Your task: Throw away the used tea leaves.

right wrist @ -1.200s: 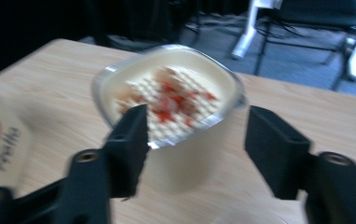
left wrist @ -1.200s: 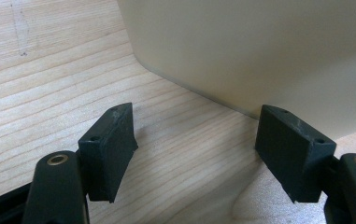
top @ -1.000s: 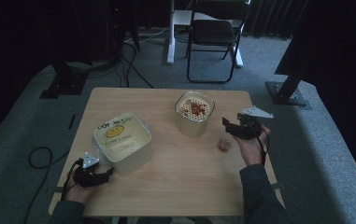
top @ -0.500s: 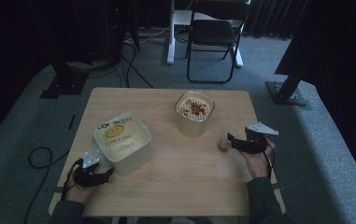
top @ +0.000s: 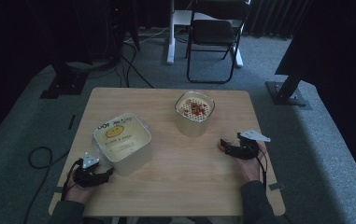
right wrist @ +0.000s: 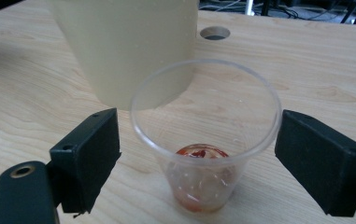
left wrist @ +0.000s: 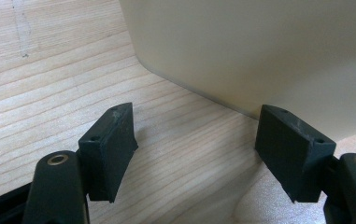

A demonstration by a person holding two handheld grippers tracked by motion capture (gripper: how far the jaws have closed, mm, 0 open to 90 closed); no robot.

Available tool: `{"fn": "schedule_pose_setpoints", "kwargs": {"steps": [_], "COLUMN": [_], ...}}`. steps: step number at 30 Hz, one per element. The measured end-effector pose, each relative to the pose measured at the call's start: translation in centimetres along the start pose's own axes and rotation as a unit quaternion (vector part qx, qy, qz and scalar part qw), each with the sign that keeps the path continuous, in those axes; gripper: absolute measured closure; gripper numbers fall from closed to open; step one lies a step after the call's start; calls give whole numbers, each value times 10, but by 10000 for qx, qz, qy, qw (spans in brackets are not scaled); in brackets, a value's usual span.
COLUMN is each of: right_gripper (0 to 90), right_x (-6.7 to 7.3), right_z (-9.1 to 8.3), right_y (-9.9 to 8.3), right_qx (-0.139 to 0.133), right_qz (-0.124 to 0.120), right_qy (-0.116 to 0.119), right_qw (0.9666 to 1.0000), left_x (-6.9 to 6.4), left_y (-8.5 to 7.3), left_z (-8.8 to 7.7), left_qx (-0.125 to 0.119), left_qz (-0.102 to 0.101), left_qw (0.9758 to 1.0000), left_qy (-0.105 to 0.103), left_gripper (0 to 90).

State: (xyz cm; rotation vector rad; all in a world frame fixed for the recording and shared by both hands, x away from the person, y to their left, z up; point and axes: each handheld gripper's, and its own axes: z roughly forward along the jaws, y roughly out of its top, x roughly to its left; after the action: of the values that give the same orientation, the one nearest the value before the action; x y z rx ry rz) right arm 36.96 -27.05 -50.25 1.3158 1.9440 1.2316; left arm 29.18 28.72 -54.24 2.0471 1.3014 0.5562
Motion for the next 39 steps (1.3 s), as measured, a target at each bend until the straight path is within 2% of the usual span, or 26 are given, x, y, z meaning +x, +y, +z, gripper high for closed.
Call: {"fn": "schedule_pose_setpoints", "kwargs": {"steps": [3, 7, 10, 13, 15, 18, 21, 22, 24, 25, 26, 30, 31, 32, 34, 35, 39], "right_gripper": [140, 147, 214, 252, 295, 318, 329, 333, 335, 335, 335, 338, 339, 339, 341, 344, 348], "right_x": [0, 2, -1, -3, -4, -5, -6, -6, -6, -6, -6, -7, -7, -7, -6, -6, -4], "right_z": [10, 24, 33, 35, 35, 33, 31, 28, 27, 26, 26, 27, 29, 29, 30, 33, 38], "right_y": [-4, -6, -10, -11, -9, -5, 4, 16, 21, 33, 33, 58, 70, 70, 83, 97, 116], "right_qx": [6, 10, 27, -33, -182, -275, -310, -332, -356, -393, -393, -401, -420, -420, -439, -411, -298], "right_qz": [77, -10, 118, 220, 288, 283, 240, 221, 213, 181, 181, 148, 146, 146, 106, 14, -201], "right_qy": [37, -62, -121, -97, -84, -96, -130, -177, -181, -199, -199, -213, -187, -187, -200, -229, -381], "right_qw": [10000, 10000, 9999, 9997, 9994, 9992, 9991, 9990, 9990, 9989, 9989, 9989, 9988, 9988, 9988, 9989, 9986], "left_x": [0, 0, 0, 0, 0, 0, 0, 0, 0, 0, 0, 0, 0, 0, 0, 0, 1], "left_y": [0, 0, 0, 0, 0, 0, 0, 0, 0, 0, 0, 0, 0, 0, 0, 0, 0], "left_z": [0, 0, 0, 0, 0, 0, 0, 0, 0, 0, 0, 0, 0, 0, 0, 0, 0], "left_qx": [-1, -6, -11, -10, -12, -12, -12, -11, -10, -13, -14, -15, -14, -13, -13, -14, -21], "left_qz": [1, 3, 2, 3, 2, 1, 0, 1, 0, 0, 0, -1, 1, -2, 3, 4, 5], "left_qw": [10000, 10000, 10000, 10000, 10000, 10000, 10000, 10000, 10000, 10000, 10000, 10000, 10000, 10000, 10000, 10000, 10000], "left_qy": [-2, -2, -4, -5, -3, -3, -2, -3, -3, -3, -3, -1, -2, 1, -3, -4, -5], "left_gripper": [289, 289, 289, 289, 289, 289, 289, 289, 289, 289, 289, 289, 289, 289, 290, 290, 289]}}
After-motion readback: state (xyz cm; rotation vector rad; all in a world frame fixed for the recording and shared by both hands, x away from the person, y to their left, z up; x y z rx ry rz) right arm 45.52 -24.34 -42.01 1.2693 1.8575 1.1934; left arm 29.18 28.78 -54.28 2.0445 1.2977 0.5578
